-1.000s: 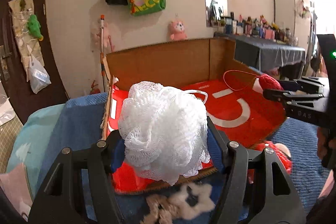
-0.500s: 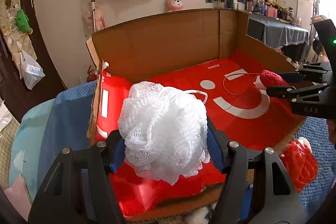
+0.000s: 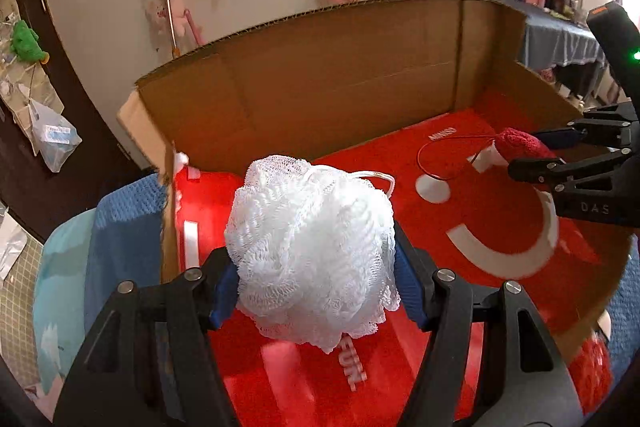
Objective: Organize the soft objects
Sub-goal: 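Carry the bath puff with the left tool while the right tool carries the bunny into the red box, then open the left tool releasing the bath puff while the right tool releases the bunny in the box, then withdraw both tools from the box back toward the blanket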
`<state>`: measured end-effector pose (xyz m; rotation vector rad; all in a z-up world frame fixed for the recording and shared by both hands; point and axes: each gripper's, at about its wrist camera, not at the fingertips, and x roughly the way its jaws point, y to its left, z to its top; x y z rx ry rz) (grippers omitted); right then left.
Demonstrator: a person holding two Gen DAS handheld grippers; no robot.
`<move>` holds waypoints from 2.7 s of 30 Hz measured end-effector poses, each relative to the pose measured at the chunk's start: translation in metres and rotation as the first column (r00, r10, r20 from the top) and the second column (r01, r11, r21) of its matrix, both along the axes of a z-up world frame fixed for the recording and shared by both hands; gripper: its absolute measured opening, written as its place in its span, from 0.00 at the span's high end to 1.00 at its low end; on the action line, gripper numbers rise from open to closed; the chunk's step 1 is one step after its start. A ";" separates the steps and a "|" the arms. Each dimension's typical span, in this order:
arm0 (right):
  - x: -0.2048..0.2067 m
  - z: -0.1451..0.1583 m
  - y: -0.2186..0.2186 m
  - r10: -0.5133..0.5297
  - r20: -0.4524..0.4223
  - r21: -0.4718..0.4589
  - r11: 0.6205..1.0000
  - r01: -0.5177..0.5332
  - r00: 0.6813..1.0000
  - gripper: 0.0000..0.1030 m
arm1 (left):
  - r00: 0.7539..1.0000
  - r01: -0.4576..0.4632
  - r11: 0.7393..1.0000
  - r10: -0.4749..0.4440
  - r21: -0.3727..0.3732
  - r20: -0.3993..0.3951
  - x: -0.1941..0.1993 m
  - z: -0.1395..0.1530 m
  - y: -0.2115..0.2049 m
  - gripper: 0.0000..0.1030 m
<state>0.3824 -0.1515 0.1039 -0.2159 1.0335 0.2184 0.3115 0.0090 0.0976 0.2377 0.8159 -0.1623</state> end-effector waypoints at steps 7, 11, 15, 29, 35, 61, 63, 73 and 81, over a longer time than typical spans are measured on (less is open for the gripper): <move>0.032 -0.008 0.007 -0.028 -0.037 -0.051 0.998 0.026 0.999 0.57 | 0.998 -0.031 0.999 0.033 0.039 -0.055 0.035 -0.012 -0.006 0.39; 0.041 -0.014 0.008 -0.031 -0.060 -0.072 0.997 0.026 0.998 0.57 | 0.997 -0.032 0.998 0.037 0.062 -0.074 0.047 -0.019 -0.010 0.39; 0.050 -0.015 0.011 -0.034 -0.069 -0.085 0.996 0.028 0.997 0.57 | 0.995 -0.044 0.997 0.050 0.071 -0.085 0.057 -0.023 -0.008 0.39; 0.064 -0.015 0.009 -0.054 -0.095 -0.103 0.994 0.044 0.994 0.55 | 0.995 -0.058 0.995 0.065 0.086 -0.080 0.071 -0.030 -0.005 0.36; 0.066 -0.012 0.016 -0.053 -0.101 -0.116 0.992 0.041 0.993 0.54 | 0.994 -0.056 0.995 0.063 0.080 -0.084 0.072 -0.032 -0.003 0.34; 0.064 -0.023 0.022 -0.034 -0.094 -0.138 0.990 0.021 0.995 0.45 | 0.998 -0.045 0.999 0.045 0.020 -0.035 0.074 -0.018 0.007 0.15; 0.063 -0.021 0.022 -0.035 -0.090 -0.135 0.991 0.023 0.995 0.44 | 0.999 -0.044 0.999 0.045 0.007 -0.027 0.071 -0.015 0.009 0.15; 0.049 0.002 0.025 -0.042 -0.037 -0.128 0.991 0.037 0.998 0.30 | 0.999 -0.039 0.998 0.039 -0.040 0.011 0.047 0.007 0.015 0.15; 0.027 0.043 0.019 -0.050 0.040 -0.079 0.995 0.053 0.998 0.29 | 0.996 -0.022 0.995 0.030 -0.094 0.089 0.012 0.042 0.015 0.09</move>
